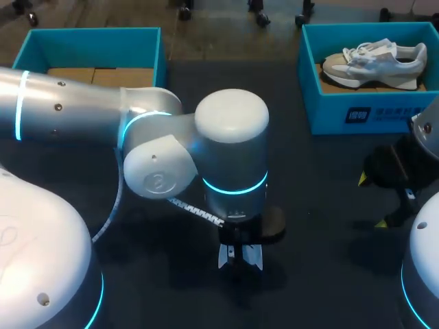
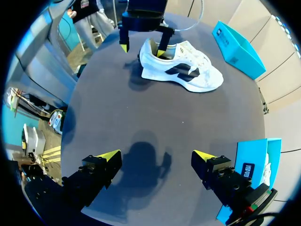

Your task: Take the shoe out of the shoebox, open the shoe tongue, remove and reinsert the insole, then place the shoe into the shoebox

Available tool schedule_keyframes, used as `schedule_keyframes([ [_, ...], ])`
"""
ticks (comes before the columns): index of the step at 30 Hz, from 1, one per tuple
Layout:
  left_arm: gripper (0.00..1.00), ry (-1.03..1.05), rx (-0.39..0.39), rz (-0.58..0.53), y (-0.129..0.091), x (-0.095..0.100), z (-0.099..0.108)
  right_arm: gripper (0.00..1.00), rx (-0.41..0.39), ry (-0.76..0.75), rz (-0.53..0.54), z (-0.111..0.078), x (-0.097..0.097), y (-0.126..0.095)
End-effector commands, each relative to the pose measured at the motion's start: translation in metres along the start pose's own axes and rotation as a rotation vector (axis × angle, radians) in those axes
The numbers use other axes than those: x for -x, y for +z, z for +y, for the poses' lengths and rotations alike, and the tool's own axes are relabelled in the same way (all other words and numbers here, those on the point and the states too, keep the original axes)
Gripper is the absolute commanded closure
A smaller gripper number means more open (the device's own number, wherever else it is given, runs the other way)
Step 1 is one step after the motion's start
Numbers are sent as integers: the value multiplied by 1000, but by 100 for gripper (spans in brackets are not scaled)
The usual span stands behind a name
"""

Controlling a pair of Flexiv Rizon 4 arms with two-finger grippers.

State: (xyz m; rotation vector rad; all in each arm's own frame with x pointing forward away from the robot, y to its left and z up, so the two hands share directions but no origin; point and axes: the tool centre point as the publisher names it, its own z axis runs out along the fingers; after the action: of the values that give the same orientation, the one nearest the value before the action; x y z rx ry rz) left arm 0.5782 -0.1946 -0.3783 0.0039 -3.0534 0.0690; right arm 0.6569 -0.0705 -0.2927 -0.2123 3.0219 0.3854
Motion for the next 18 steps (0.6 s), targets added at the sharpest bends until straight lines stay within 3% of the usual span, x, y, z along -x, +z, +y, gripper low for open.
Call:
schedule_keyframes([
  [1,0,0,11,-10,6,-3,-8,0,-1,0,-3,0,-1,0],
  [8,3,17,24,-9,10,-5,-13,0,-1,0,-3,0,-1,0],
  [10,18,13,30,-11,10,-5,-13,0,-1,0,-3,0,-1,0],
  [11,51,9,34,-10,10,-5,-13,0,-1,0,-3,0,-1,0],
  [12,64,4,39,-10,10,-4,-12,0,-1,0,-3,0,-1,0],
  [13,86,-5,42,-12,11,-3,-12,0,-1,0,-3,0,-1,0],
  [14,100,-7,46,-10,12,-2,-12,0,-1,0,-3,0,-1,0],
  [18,100,-30,58,-10,15,2,-12,0,-1,0,-3,0,-1,0],
])
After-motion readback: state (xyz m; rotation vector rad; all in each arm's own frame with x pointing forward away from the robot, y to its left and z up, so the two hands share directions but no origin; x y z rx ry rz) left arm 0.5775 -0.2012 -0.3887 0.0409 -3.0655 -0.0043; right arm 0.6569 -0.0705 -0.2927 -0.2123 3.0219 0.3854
